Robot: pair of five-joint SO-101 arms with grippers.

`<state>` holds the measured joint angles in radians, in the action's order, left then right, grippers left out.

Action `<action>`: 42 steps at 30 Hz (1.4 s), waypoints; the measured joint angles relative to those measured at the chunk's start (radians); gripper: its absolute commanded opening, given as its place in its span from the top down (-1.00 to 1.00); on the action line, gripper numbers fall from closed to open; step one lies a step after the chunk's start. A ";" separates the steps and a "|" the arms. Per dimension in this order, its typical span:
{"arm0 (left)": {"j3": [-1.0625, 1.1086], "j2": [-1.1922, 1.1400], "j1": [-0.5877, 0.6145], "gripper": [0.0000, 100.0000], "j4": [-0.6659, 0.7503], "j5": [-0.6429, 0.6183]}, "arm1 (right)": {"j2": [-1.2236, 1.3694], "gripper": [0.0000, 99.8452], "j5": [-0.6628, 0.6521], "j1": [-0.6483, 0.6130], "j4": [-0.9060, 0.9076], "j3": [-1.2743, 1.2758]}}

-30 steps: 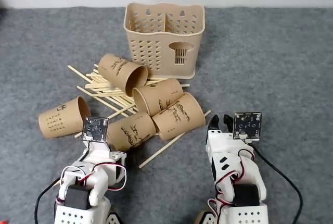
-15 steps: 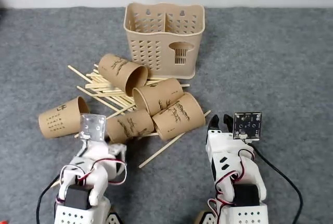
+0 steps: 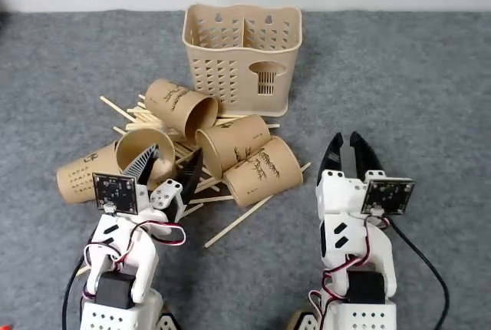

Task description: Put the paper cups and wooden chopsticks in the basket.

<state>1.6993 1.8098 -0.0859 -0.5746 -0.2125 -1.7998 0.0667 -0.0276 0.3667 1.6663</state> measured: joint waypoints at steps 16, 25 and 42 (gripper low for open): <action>0.000 0.000 0.000 0.45 -0.264 0.000 | 0.000 0.79 0.000 0.000 -0.009 0.000; -0.021 0.000 0.000 0.45 -0.026 0.014 | 0.000 0.79 0.000 0.000 0.120 0.000; -0.008 0.000 0.000 0.45 0.157 0.578 | 0.000 0.79 0.000 0.000 0.281 0.000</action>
<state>1.6916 1.8098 -0.0859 -0.4181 0.3659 -1.7998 0.0667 -0.0276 0.6475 1.6663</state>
